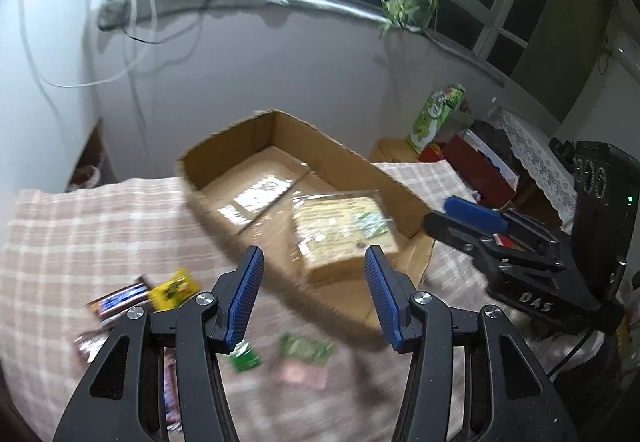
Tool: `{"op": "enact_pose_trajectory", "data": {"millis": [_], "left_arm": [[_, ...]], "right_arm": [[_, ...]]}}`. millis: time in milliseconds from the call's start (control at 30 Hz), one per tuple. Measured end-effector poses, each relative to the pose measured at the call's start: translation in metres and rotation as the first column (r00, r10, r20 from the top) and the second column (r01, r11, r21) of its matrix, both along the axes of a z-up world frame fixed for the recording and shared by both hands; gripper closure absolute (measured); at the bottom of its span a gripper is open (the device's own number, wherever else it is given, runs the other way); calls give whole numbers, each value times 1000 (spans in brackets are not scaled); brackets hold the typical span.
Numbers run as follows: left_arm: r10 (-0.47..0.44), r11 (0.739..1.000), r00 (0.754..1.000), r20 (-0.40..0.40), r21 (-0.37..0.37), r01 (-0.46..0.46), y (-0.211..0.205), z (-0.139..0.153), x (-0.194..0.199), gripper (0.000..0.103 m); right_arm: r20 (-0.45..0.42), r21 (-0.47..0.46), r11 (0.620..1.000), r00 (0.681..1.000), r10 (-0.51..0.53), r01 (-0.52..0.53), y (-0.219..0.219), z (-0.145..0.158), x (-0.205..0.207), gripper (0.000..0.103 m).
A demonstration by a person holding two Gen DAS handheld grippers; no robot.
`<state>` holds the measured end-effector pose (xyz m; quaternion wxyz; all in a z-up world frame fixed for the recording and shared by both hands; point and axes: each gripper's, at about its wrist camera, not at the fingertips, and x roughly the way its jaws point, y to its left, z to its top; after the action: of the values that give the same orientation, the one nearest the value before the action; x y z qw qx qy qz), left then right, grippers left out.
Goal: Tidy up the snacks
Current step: 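Carry the bread loaf with the right gripper into the cardboard box and release, then grasp the red-wrapped chocolate pack with the left gripper while the right gripper grasps the pink candy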
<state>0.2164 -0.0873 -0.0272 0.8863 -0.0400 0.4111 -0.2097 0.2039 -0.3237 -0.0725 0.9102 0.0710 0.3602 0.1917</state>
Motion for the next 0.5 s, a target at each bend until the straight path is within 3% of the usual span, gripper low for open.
{"op": "enact_pose_trajectory", "data": {"millis": [100,167,267,500], "left_arm": [[33,999,999,25,31,-34,21,2,-17,49],[64,997,997,35,49,-65,40,3,-32,45],[114,991,993,43,64,-116,70,3,-55,38],[242,964,969,58,103,-247,131,-4,-109,38]], "right_arm": [[19,9,1000,999,28,-28,9,7,-20,48],[38,3,999,998,47,-47,17,11,-34,25],[54,-39,996,995,80,-78,30,13,-50,24],[28,-70,980,981,191,-188,59,8,-76,24]]}}
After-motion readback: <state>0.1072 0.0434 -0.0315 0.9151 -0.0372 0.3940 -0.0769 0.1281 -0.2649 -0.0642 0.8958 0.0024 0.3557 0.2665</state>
